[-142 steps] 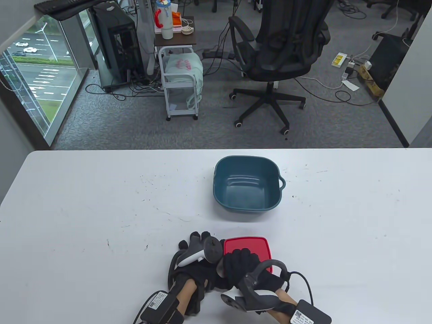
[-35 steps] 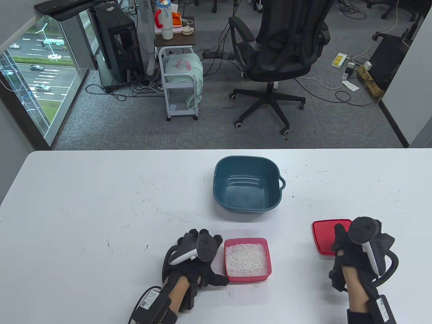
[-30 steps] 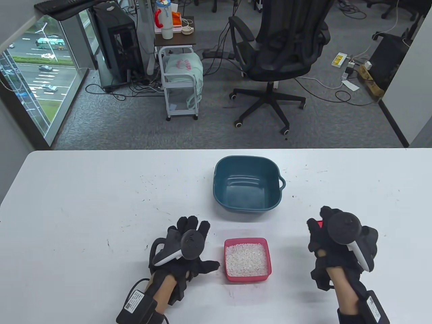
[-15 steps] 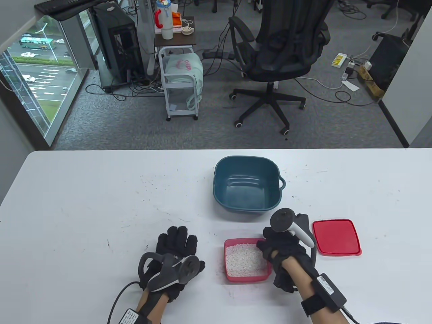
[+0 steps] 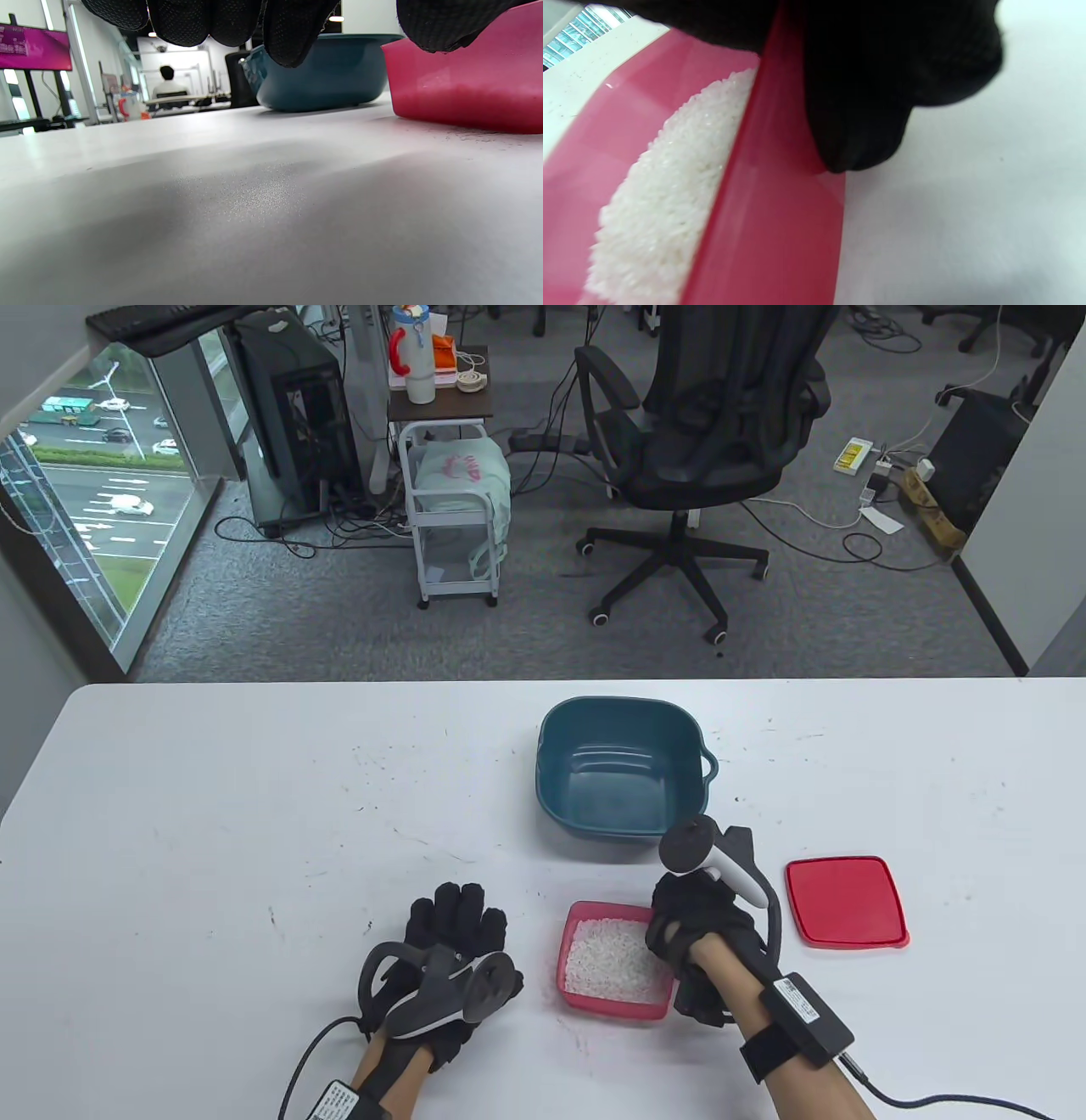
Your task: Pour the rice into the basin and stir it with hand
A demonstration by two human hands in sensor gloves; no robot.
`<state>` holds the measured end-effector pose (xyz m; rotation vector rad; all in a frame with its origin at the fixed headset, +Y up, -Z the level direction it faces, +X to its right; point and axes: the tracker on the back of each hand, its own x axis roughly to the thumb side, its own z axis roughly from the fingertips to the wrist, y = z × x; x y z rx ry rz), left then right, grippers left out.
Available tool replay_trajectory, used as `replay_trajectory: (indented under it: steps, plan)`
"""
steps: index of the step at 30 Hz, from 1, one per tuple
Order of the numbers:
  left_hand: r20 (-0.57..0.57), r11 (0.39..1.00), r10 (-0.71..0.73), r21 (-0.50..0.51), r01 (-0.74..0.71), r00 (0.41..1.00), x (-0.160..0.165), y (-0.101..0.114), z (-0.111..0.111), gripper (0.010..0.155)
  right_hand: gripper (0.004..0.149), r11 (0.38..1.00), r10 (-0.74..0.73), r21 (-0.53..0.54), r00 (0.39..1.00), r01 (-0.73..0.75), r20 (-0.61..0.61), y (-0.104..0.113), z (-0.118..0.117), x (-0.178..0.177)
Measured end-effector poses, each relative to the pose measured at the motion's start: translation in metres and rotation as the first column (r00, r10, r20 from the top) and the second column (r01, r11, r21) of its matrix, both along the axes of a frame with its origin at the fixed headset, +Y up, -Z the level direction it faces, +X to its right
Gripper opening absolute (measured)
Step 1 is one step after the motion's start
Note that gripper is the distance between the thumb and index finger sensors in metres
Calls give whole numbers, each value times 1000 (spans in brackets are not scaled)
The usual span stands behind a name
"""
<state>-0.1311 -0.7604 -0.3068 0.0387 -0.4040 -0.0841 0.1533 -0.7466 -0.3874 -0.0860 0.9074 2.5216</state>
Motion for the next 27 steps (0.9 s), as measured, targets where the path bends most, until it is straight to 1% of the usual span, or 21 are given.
replay_trajectory:
  steps: [1, 2, 4, 6, 7, 9, 11, 12, 13, 14, 15, 17, 19, 20, 22, 25, 26, 27]
  plan:
    - [-2, 1000, 4, -6, -4, 1000, 0, -1, -1, 83, 48, 998, -57, -33, 998, 58, 17, 0, 2, 3]
    - [-2, 1000, 3, -8, -3, 1000, -1, -1, -1, 83, 48, 995, -86, -45, 996, 87, 23, 1, 3, 5]
    - [-6, 1000, -10, -12, 10, 1000, 0, -2, -2, 82, 48, 986, -158, -47, 987, 160, 40, 4, 6, 11]
    - [-7, 1000, -16, -15, 15, 1000, 0, -3, -2, 82, 51, 964, -254, -59, 964, 258, 75, 9, 10, 17]
    - [-7, 1000, -15, -19, 15, 1000, -1, -3, -3, 82, 55, 947, -309, -65, 946, 316, 93, 13, 12, 21]
    - [-9, 1000, -12, -22, 12, 1000, -1, -4, -3, 82, 62, 889, -445, -44, 883, 456, 150, 24, 13, 29]
    - [-12, 1000, -11, -23, 11, 1000, -2, -3, -3, 82, 65, 816, -571, 27, 800, 577, 186, 42, 12, 37]
    - [-11, 1000, -10, -21, 10, 1000, -2, -3, -3, 82, 66, 797, -601, 68, 774, 601, 198, 52, 10, 40]
    - [-11, 1000, -9, -21, 9, 1000, -2, -3, -3, 82, 68, 788, -614, 106, 763, 606, 204, 59, 8, 42]
    - [-11, 1000, -9, -21, 8, 1000, -3, -3, -3, 82, 70, 769, -639, 168, 739, 617, 213, 70, 3, 45]
    - [-11, 1000, -9, -22, 9, 1000, -3, -3, -3, 82, 71, 766, -643, 212, 727, 607, 239, 79, -2, 48]
    - [-10, 1000, -14, -24, 13, 1000, -2, -3, -3, 83, 73, 740, -670, 308, 690, 598, 273, 92, -13, 52]
    - [-9, 999, -18, -28, 18, 1000, -2, -3, -3, 83, 77, 713, -698, 380, 648, 589, 304, 101, -26, 56]
    - [-9, 999, -20, -29, 19, 1000, -2, -3, -3, 82, 78, 708, -702, 408, 638, 576, 317, 103, -31, 57]
    - [-10, 999, -23, -30, 23, 1000, -2, -2, -3, 83, 79, 733, -666, 459, 667, 502, 335, 108, -43, 58]
    - [-11, 999, -29, -34, 29, 1000, -1, -2, -3, 83, 81, 787, -562, 508, 747, 350, 357, 109, -60, 56]
    - [-10, 999, -31, -35, 31, 999, -1, -1, -3, 83, 82, 806, -506, 522, 781, 279, 365, 108, -65, 54]
    - [-10, 999, -33, -37, 33, 999, -1, -1, -3, 83, 83, 815, -470, 531, 801, 233, 371, 106, -68, 52]
